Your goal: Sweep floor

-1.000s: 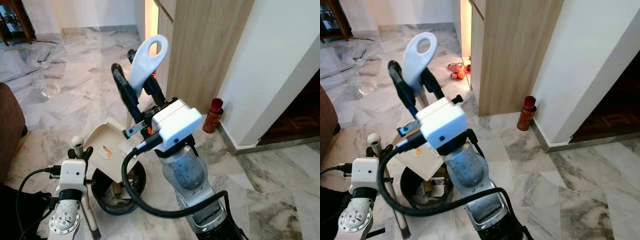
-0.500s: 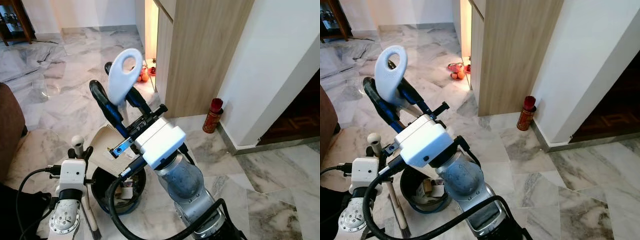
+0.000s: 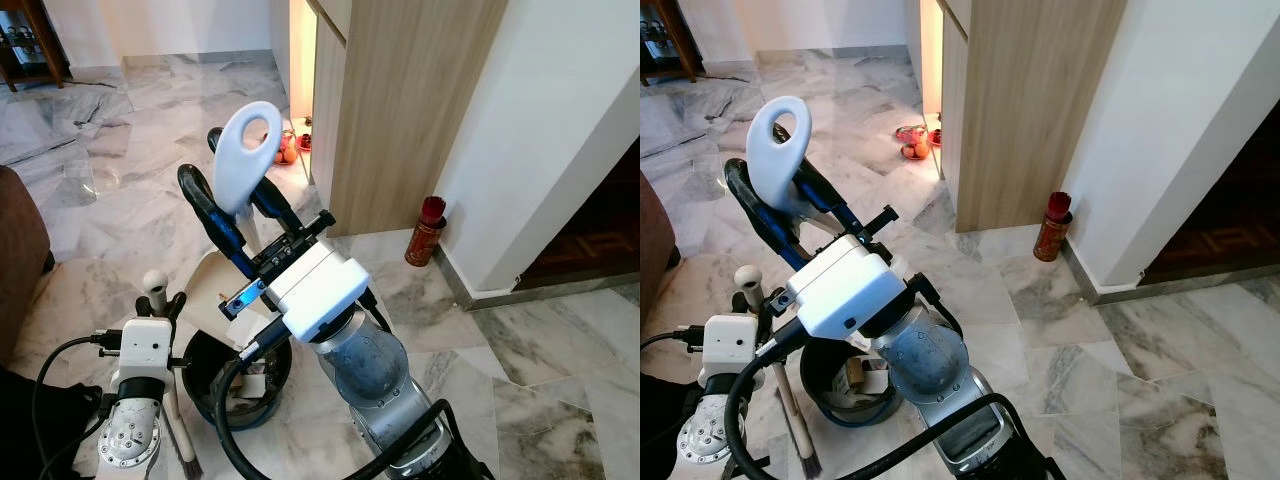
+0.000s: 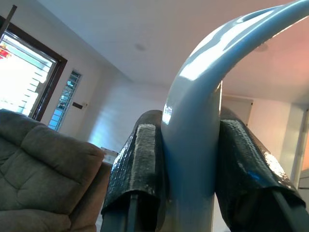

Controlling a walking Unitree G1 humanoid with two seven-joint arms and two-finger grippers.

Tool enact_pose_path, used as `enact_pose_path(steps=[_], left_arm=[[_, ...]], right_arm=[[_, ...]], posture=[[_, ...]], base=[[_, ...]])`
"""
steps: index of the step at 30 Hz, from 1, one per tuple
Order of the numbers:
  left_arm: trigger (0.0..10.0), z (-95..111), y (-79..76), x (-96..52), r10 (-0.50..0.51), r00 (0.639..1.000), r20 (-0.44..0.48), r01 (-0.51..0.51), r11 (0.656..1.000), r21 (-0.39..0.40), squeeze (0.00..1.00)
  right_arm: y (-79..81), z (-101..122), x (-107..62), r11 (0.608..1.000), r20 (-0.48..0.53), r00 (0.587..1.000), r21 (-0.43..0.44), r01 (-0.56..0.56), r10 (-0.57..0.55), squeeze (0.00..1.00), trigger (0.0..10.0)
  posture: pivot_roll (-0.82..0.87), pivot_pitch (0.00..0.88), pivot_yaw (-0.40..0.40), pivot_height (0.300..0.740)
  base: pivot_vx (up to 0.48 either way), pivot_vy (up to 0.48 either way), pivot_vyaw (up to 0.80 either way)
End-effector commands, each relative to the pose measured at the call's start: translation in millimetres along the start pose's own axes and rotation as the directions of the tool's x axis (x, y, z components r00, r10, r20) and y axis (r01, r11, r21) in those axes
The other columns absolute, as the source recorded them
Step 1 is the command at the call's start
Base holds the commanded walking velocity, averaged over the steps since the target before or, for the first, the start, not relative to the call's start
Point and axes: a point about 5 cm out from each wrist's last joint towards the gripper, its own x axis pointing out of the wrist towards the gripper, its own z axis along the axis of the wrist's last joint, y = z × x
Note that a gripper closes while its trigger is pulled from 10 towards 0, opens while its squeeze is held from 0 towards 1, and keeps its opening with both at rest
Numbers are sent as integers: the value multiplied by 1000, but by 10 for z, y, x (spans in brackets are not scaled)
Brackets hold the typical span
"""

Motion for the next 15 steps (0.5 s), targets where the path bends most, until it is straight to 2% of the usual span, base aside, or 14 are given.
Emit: enact_pose_path(steps=[1, 5, 9, 15], left_arm=[[10000, 63, 19, 30, 7, 999, 46, -8, 1000, 14, 0], [10000, 62, 19, 31, 6, 999, 46, -7, 1000, 14, 0], [10000, 63, 18, 33, 6, 999, 46, -6, 1000, 14, 0], [10000, 67, 14, 35, 5, 999, 48, -5, 1000, 14, 0]], right_arm=[[-26, 158, 53, 1000, 95, 995, -10, 9, -8, 0, 10000], [-54, 147, 57, 1000, 89, 996, -2, 25, -25, 0, 10000], [-10, 163, 58, 1000, 100, 995, -28, -2, 5, 0, 10000], [-7, 123, 52, 999, 68, 998, 30, 10, -12, 0, 10000]], posture=[[202, 73, -42, 740], [203, 72, -42, 740], [203, 71, -41, 740], [203, 71, -43, 740]], base=[[0, 0, 0], [0, 0, 0], [0, 0, 0], [0, 0, 0]])
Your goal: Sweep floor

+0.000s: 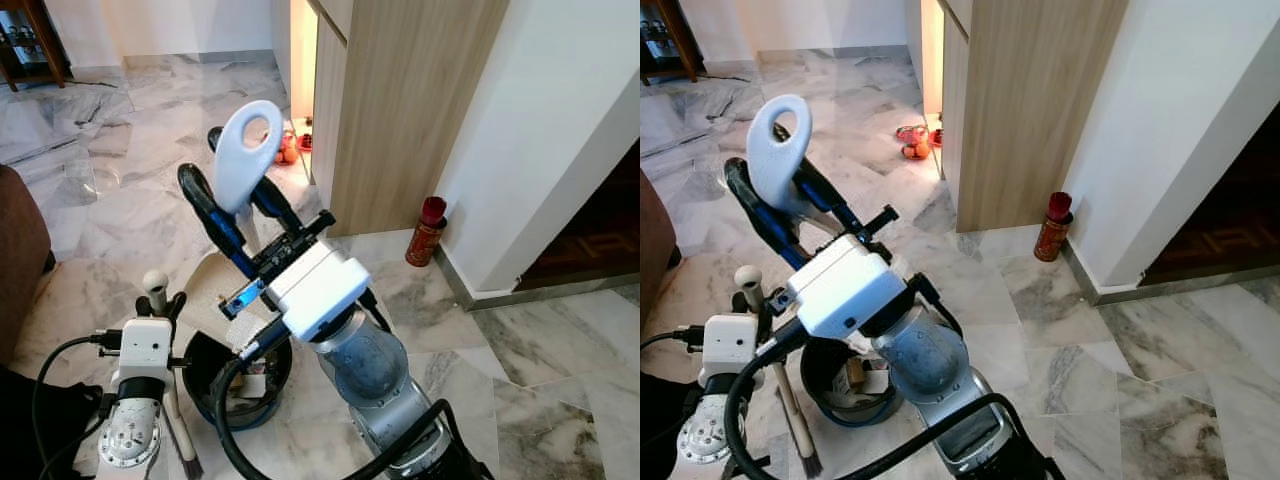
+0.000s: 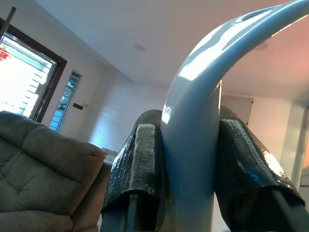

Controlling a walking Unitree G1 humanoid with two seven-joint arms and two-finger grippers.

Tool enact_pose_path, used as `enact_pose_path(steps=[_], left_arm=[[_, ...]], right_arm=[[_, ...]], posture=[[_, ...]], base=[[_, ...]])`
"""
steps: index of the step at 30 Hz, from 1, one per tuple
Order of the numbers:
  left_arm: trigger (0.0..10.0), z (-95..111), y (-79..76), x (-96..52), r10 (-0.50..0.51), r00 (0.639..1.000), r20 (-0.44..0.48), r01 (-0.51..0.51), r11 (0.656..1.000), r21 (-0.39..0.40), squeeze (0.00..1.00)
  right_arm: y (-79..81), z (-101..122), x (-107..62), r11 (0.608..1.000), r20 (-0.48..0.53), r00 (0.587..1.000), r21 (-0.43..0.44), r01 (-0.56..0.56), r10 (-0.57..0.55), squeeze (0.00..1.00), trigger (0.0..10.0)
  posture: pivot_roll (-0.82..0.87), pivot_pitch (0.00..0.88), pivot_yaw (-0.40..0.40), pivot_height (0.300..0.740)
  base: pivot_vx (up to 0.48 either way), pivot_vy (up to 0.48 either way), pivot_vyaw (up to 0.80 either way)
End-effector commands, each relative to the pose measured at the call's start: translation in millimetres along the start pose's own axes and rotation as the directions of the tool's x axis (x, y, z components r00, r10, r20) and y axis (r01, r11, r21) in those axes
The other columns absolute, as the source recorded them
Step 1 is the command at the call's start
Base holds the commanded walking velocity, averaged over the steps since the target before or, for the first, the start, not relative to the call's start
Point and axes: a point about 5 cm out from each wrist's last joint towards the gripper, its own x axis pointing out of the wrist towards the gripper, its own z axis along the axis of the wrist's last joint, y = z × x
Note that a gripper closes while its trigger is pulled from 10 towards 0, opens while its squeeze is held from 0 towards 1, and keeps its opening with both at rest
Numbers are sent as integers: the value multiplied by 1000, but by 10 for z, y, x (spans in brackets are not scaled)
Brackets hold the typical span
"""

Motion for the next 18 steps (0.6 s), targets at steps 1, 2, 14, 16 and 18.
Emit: enact_pose_path(steps=[1, 2, 14, 16, 18], left_arm=[[10000, 66, 13, 31, 5, 999, 47, -6, 1000, 15, 0], [10000, 66, 12, 31, 6, 999, 47, -6, 1000, 15, 0], [10000, 71, 9, 33, 7, 999, 49, -8, 1000, 14, 0], [10000, 70, 10, 33, 7, 999, 48, -8, 1000, 13, 0], [10000, 71, 9, 33, 7, 999, 49, -8, 1000, 14, 0]], right_arm=[[-27, 120, 49, 1000, 69, 998, -1, 16, -16, 0, 10000], [-38, 119, 48, 1000, 70, 997, -9, 19, -19, 0, 10000], [28, 132, 38, 994, 86, 995, -108, -33, 43, 0, 10000], [28, 130, 37, 993, 85, 995, -109, -33, 43, 0, 10000], [25, 133, 36, 991, 88, 995, -127, -36, 47, 0, 10000]], posture=[[202, 70, -43, 740], [202, 70, -43, 740], [204, 71, -45, 740], [204, 71, -45, 740], [203, 72, -44, 740]], base=[[0, 0, 0], [0, 0, 0], [0, 0, 0], [0, 0, 0], [0, 0, 0]])
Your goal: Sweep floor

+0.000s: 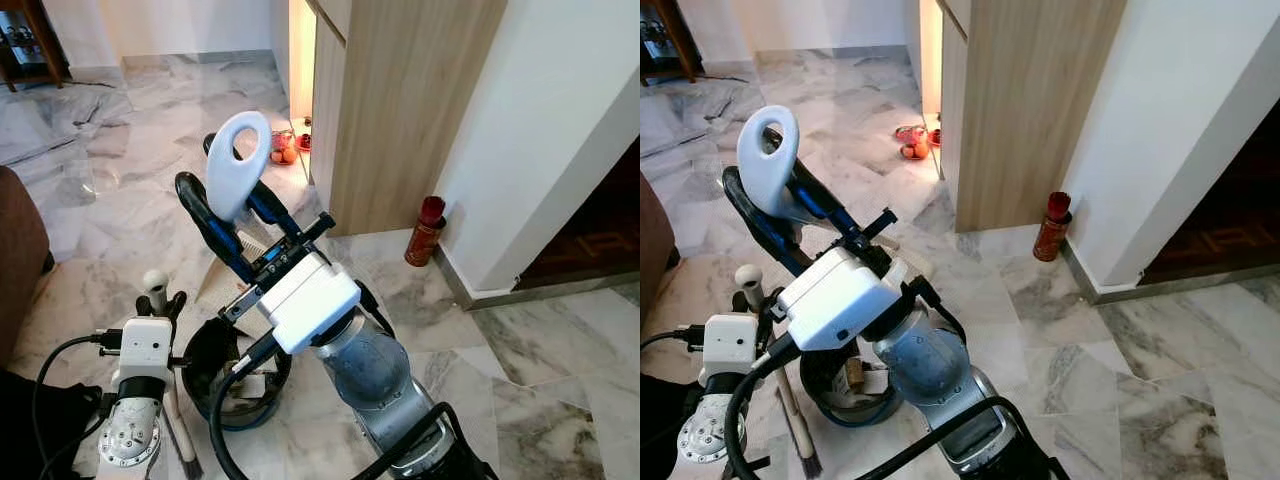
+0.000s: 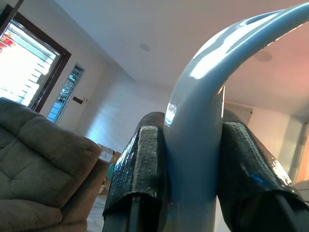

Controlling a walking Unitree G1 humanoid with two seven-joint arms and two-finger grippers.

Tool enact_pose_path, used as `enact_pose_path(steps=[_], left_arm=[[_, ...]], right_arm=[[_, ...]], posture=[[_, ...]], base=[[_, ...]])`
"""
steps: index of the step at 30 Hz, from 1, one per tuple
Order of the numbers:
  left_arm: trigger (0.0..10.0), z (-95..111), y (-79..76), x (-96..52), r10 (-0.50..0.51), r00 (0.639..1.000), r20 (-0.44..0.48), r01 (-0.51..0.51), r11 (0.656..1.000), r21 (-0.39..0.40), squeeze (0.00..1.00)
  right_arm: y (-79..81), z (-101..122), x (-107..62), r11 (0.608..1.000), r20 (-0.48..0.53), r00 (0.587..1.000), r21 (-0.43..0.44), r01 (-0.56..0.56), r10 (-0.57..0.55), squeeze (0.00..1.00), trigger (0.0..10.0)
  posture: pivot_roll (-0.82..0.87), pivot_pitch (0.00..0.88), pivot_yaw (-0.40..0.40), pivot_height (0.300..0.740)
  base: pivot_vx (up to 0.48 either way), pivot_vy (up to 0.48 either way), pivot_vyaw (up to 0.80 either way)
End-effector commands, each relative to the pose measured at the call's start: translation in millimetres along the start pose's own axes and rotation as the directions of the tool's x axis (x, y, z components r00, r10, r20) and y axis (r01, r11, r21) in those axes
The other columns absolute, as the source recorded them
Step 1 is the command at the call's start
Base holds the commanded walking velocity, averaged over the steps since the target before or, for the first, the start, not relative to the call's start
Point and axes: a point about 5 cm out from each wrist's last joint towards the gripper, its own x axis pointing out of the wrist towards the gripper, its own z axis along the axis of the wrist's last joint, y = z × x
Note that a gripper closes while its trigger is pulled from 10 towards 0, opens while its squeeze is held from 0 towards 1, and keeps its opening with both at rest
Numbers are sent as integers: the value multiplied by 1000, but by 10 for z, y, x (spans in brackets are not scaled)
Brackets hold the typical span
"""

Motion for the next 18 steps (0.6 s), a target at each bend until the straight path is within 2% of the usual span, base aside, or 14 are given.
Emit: enact_pose_path(steps=[1, 7, 9, 10, 12, 14, 16, 18], left_arm=[[10000, 69, 11, 31, 7, 999, 48, -8, 1000, 14, 0], [10000, 73, 4, 32, 4, 999, 50, -5, 1000, 13, 0], [10000, 74, -1, 32, 0, 999, 51, -1, 1000, 16, 0], [10000, 74, -1, 32, 0, 999, 51, -1, 1000, 16, 0], [10000, 74, -3, 28, -2, 999, 51, 2, 1000, 18, 0], [10000, 71, -4, 21, -4, 999, 50, 3, 1000, 19, 0], [10000, 70, -4, 20, -4, 999, 50, 3, 1000, 19, 0], [10000, 67, -2, 20, -6, 999, 49, 5, 1000, 19, 0]], right_arm=[[0, 139, 60, 999, 91, 996, -38, -11, 14, 0, 10000], [-46, 89, 53, 998, 60, 998, -49, 32, -29, 0, 10000], [-233, 11, 45, 988, 30, 996, -124, 87, -84, 0, 10000], [-233, 11, 45, 988, 30, 996, -124, 87, -84, 0, 10000], [-359, -43, 23, 979, 7, 993, -166, 121, -121, 0, 10000], [-606, -146, -53, 949, -39, 979, -257, 182, -199, 0, 10000], [-666, -177, -79, 940, -56, 975, -282, 193, -217, 0, 10000], [-805, -263, -153, 913, -98, 960, -345, 216, -264, 0, 10000]], posture=[[203, 72, -44, 740], [203, 71, -44, 740], [200, 70, -44, 740], [200, 70, -44, 740], [199, 70, -44, 740], [196, 65, -42, 740], [196, 65, -42, 740], [191, 63, -38, 740]], base=[[0, 0, 0], [0, 0, 0], [0, 0, 0], [0, 0, 0], [0, 0, 0], [0, 0, 0], [0, 0, 0], [0, 0, 0]])
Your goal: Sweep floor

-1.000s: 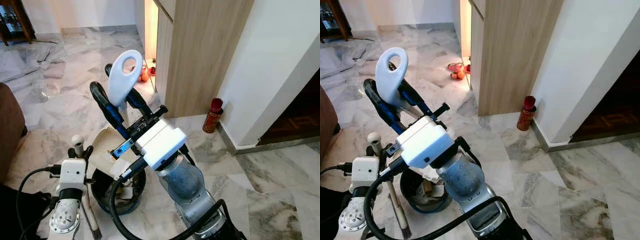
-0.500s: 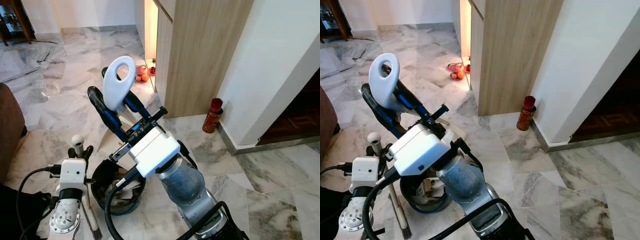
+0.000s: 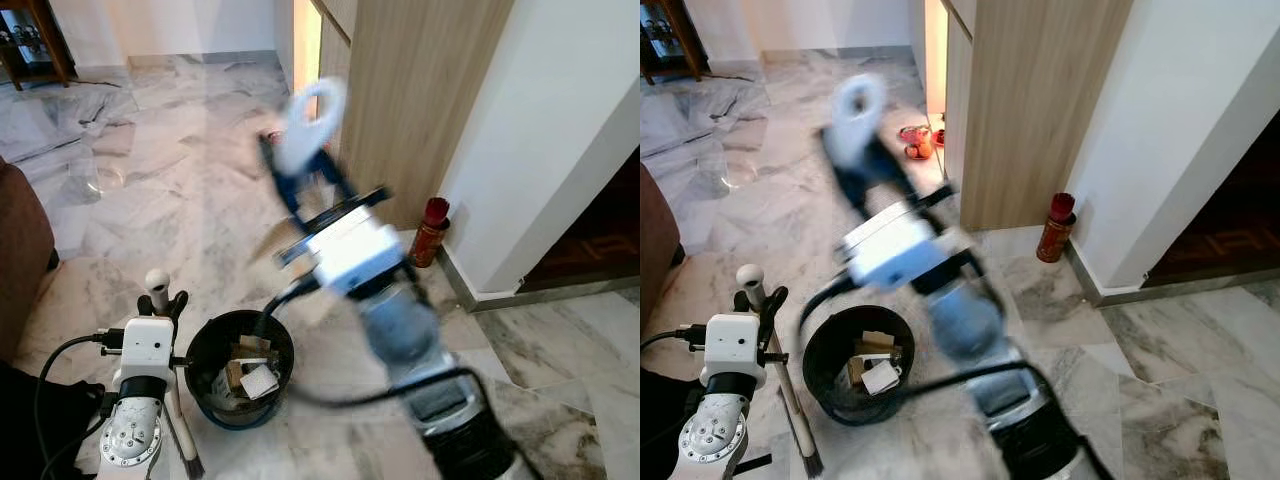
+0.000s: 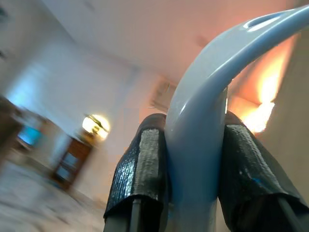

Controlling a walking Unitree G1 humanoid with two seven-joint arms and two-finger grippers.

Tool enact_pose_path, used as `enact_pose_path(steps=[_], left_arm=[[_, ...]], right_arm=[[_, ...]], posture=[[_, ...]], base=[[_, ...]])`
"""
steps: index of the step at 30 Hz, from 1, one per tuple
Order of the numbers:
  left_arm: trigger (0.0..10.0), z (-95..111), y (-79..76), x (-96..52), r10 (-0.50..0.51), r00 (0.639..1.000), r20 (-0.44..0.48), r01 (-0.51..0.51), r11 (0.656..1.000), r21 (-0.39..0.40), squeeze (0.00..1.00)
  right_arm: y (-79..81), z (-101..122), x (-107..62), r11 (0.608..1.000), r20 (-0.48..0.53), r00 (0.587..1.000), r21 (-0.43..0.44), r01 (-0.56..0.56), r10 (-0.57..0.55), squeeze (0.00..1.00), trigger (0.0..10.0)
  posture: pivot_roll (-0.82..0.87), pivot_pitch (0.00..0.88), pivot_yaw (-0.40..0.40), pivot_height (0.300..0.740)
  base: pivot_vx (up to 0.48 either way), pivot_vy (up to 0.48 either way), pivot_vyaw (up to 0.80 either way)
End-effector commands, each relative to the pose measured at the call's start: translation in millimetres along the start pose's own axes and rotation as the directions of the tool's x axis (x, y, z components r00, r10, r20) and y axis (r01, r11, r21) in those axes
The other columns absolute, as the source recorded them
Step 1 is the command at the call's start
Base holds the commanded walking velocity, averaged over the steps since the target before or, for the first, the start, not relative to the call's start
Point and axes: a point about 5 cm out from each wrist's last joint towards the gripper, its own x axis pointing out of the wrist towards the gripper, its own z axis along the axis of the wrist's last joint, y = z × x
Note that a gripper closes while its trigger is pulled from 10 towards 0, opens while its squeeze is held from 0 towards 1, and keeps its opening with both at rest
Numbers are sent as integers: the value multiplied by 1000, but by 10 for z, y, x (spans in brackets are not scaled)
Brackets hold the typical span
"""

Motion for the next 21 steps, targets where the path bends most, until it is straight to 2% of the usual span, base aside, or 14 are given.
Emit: enact_pose_path(steps=[1, 2, 4, 5, 6, 7, 12, 14, 17, 20, 21], left_arm=[[10000, 61, 11, 18, -2, 999, 45, 1, 1000, 19, 0], [10000, 58, 11, 18, -6, 999, 44, 5, 1000, 19, 0], [10000, 56, 6, 19, -11, 999, 44, 10, 1000, 18, 0], [10000, 53, -1, 20, -18, 999, 42, 17, 1000, 18, 0], [10000, 52, -3, 20, -20, 999, 42, 19, 1000, 18, 0], [10000, 52, -3, 20, -20, 999, 42, 19, 1000, 18, 0], [10000, 45, -29, -3, -36, 999, 39, 36, 999, 12, 0], [10000, 43, -32, -13, -39, 999, 37, 39, 999, 11, 0], [10000, 20, -32, -70, -57, 998, 25, 57, 998, 10, 0], [10000, -4, -34, -102, -66, 998, 13, 66, 998, 8, 0], [10000, -12, -36, -111, -71, 997, 9, 71, 997, 7, 0]], right_arm=[[-114, -36, 36, 997, -1, 999, -67, 42, -42, 0, 10000], [-222, -173, -19, 991, -58, 994, -99, 88, -94, 0, 10000], [-303, -300, -87, 986, -121, 982, -102, 131, -143, 0, 10000], [-334, -484, -186, 985, -225, 961, -106, 138, -158, 0, 10000], [-338, -546, -222, 985, -259, 953, -111, 135, -159, 0, 10000], [-338, -546, -222, 985, -259, 953, -111, 135, -159, 0, 10000], [-350, -860, -587, 987, -407, 901, -109, 115, -149, 0, 10000], [-361, -900, -647, 987, -428, 891, -120, 111, -153, 0, 10000], [-495, -1050, -863, 974, -498, 838, -157, 165, -222, 0, 10000], [-564, -1152, -1015, 960, -556, 783, -152, 234, -279, 0, 10000], [-585, -1196, -1090, 952, -585, 752, -153, 264, -303, 0, 10000]], posture=[[191, 63, -38, 740], [187, 60, -35, 740], [187, 56, -33, 740], [185, 55, -31, 740], [185, 55, -31, 740], [185, 55, -31, 740], [185, 43, -26, 740], [186, 42, -26, 740], [184, 32, -18, 740], [184, 25, -15, 740], [184, 23, -16, 740]], base=[[0, 0, 0], [0, 0, 0], [0, 0, 0], [0, 0, 0], [0, 0, 0], [0, 0, 0], [0, 0, 0], [0, 0, 0], [0, 0, 0], [0, 0, 0], [0, 0, 0]])
